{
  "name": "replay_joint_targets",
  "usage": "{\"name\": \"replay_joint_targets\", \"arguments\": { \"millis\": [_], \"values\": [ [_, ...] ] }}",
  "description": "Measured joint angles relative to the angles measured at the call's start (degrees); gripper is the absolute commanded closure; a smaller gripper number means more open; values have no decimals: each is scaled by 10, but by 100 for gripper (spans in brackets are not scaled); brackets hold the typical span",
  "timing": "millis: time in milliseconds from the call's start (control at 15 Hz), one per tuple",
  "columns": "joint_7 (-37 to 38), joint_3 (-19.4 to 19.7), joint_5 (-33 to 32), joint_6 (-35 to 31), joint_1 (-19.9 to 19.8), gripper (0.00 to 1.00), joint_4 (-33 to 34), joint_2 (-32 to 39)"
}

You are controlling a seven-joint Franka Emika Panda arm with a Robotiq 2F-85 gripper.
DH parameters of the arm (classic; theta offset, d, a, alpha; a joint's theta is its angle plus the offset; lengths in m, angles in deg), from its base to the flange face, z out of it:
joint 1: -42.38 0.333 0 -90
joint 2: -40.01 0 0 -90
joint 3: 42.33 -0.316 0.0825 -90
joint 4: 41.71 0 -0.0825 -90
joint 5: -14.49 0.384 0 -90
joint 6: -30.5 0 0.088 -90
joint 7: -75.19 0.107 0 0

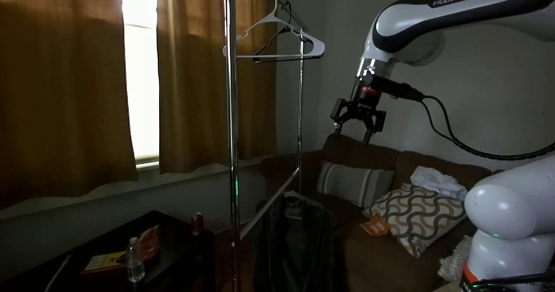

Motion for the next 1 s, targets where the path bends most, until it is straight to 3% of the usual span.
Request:
{"name": "replay_joint_targets", "arguments": {
  "millis": [467, 800, 1000],
  "values": [
    [-167, 13, -125, 64, -4, 0, 115, 12],
    [-311, 32, -168, 64, 8, 0, 183, 46],
    [-342, 37, -178, 64, 14, 0, 209, 66]
  ]
}}
